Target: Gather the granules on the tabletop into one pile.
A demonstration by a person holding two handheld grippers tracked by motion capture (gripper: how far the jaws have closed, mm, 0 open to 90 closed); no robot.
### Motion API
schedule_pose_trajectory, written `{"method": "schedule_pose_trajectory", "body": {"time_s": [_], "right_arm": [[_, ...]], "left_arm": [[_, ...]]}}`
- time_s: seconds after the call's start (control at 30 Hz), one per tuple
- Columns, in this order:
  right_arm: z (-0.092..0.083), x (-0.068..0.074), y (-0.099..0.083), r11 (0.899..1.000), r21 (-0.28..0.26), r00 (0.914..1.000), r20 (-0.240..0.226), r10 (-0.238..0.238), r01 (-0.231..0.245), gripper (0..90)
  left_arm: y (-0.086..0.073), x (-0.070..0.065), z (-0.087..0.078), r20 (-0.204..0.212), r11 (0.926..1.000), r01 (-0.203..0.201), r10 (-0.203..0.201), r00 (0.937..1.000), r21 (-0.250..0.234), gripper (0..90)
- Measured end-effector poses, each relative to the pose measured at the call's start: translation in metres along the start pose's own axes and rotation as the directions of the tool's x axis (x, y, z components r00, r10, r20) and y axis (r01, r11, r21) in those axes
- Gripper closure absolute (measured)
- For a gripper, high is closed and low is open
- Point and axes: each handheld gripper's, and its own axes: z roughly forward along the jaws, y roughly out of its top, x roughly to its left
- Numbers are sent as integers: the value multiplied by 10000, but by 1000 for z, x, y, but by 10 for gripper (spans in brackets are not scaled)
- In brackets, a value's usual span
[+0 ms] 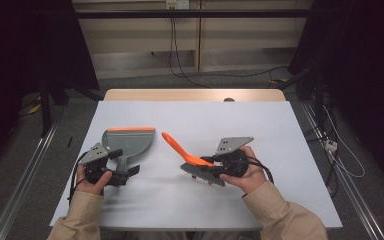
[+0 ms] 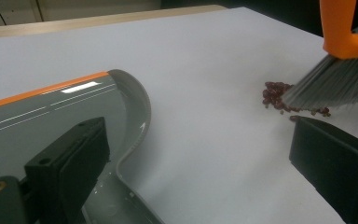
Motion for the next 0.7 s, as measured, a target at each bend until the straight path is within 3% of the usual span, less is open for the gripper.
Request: {"method": "schedule_pose_trajectory", "body": {"time_s": [0.1, 0.33, 0.7], "right_arm": [[3, 3, -1, 9992, 213, 9986, -410, -330, 339, 716], [13, 4, -7, 9906, 654, 9853, -1296, -1113, 1205, 716], [24, -10, -7, 9860, 530, 9758, -1613, -1475, 1578, 716]], "left_arm": [[0, 0, 0, -2, 10000, 0, 0, 10000, -6, 47], [0, 0, 0, -8, 10000, 33, -33, 10000, -7, 47], [0, 1, 0, -50, 10000, 36, -36, 10000, 54, 47]]}}
